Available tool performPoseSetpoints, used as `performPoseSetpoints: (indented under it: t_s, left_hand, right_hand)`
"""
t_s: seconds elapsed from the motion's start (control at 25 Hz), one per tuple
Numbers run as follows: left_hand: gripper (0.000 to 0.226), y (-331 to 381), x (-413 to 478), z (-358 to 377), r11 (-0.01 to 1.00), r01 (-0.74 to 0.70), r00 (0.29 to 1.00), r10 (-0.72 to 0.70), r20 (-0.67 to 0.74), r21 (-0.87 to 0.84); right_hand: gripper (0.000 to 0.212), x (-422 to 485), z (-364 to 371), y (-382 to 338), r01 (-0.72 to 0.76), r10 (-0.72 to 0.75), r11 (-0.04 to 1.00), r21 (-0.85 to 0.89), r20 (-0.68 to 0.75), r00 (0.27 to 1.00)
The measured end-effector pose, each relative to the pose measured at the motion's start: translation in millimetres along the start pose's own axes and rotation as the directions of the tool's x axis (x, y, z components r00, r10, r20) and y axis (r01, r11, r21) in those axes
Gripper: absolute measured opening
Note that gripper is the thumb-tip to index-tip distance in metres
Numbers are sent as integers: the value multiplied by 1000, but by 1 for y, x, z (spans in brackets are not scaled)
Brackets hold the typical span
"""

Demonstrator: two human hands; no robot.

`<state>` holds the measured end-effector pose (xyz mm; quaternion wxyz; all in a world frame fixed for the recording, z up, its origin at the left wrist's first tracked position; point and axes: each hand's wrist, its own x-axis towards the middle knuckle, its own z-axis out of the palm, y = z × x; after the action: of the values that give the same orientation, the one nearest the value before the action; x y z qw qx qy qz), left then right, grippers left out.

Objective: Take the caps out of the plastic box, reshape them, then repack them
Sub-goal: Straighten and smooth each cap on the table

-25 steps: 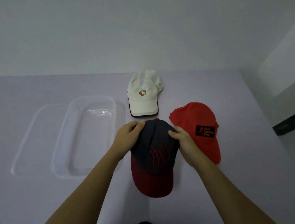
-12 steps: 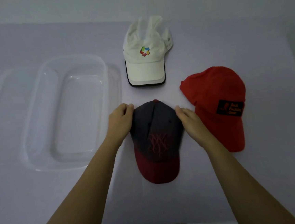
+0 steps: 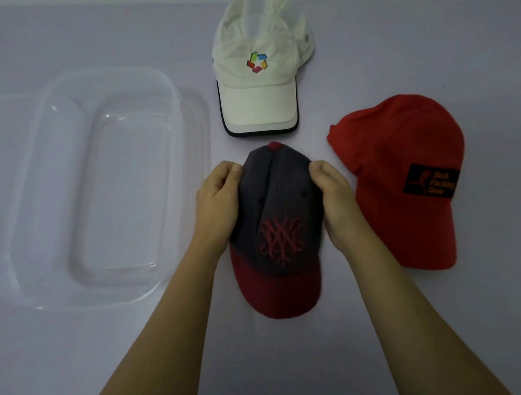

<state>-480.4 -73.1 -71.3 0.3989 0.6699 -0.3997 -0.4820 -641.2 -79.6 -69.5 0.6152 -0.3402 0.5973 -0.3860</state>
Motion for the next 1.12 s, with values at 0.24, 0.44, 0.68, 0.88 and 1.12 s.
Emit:
performPoseSetpoints:
  t_s: [0.24,0.44,0.68,0.88,1.12]
  left_hand:
    - [39,5,4,-8,986,52,997,-58,40,157]
    - [30,10,6,-9,992,93,992,-100,81,84]
    - [30,9,5,-10,981,38,999,-42,14,191]
    - [42,0,-33,-10,998,-20,978,32,-206,60]
    - [49,-17,-64,12,1000,-18,997,18,-81,-1]
  right_hand:
    - [37,14,-11,-3,-199,203,978,-61,50,978]
    - [35,19,-6,-11,-106,123,961,-257,52,991]
    - [20,13,-9,-9,10,-5,918,-396,12,1000]
    - [31,-28,-11,7,124,-220,942,-311,-293,930]
    - [51,-62,21,42,189,-205,950,-249,-40,978]
